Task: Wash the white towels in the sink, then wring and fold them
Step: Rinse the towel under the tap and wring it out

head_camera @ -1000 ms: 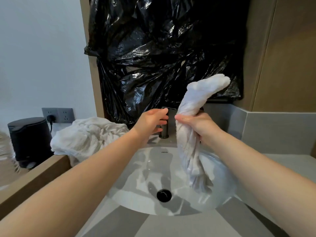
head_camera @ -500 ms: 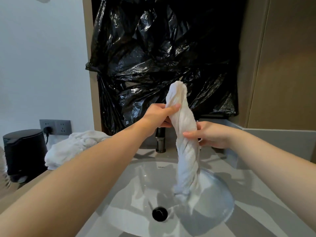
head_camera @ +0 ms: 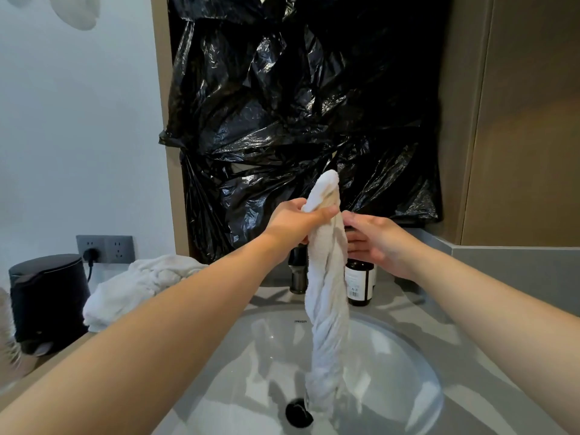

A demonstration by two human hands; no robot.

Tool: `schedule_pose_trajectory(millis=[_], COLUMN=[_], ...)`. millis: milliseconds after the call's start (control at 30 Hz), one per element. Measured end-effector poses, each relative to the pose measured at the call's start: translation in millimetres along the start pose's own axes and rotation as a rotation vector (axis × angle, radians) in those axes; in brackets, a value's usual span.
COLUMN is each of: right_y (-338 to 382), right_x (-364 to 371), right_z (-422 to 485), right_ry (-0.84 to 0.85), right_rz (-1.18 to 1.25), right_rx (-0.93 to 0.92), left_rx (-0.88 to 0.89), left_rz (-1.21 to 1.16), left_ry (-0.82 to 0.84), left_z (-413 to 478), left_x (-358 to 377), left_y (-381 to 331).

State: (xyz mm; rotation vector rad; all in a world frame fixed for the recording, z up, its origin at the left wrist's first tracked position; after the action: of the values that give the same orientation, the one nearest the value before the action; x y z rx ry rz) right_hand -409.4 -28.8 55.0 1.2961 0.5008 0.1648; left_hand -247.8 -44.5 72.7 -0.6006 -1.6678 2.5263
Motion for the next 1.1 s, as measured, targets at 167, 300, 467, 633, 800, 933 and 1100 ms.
schedule_pose_trajectory(millis=[167, 300, 467, 633, 800, 933, 1100], right_y=[4.5, 7.0, 12.1, 21.1, 27.6, 36.6, 46.0], right_x=[-4.9, -20.3, -39.2, -40.2, -39.4, -42.5, -26.4], right_z=[-1.3, -2.9, -1.4, -2.5, -10.2, -15.8, -13.2], right_ry=[-0.079, -0.154, -0.216, -0.294, -0.206, -0.125, -0.071], right_rz=[-0.15, -0.097, 0.209, 0.266, 0.384, 0.558, 0.589], right_rx=[-0.028, -0.005, 0.008, 0.008, -0.023, -0.138, -0.172], left_rx=[0.032, 0.039, -0.041, -0.111, -0.129, -0.236, -0.429], left_rz=[-0.019, -0.08, -0.187, 0.002, 0.213, 0.089, -0.297], left_ry=[0.049, 0.146, 0.17, 0.114, -0.087, -0.172, 0.078], left_z=[-2.9, -6.5, -4.7, 0.9, 5.7, 3.5, 1.6], left_x=[-0.6, -12.4, -32.6, -31.1, -32.0, -34.9, 10.9], left_y=[0.5, 6.5, 14.0, 12.6, 16.8, 26.9, 43.7])
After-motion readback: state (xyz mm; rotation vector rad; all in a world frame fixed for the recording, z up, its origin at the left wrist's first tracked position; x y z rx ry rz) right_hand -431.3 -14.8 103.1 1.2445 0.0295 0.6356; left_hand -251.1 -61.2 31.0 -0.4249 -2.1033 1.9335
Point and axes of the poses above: each hand's wrist, its own z-axis towards the middle knuckle, its own x-axis out of the palm, y = z × x, the point moved 3 cm from there along z, towards the middle knuckle, and after that the axes turned 14 degrees about y, right-handed, at the moved point
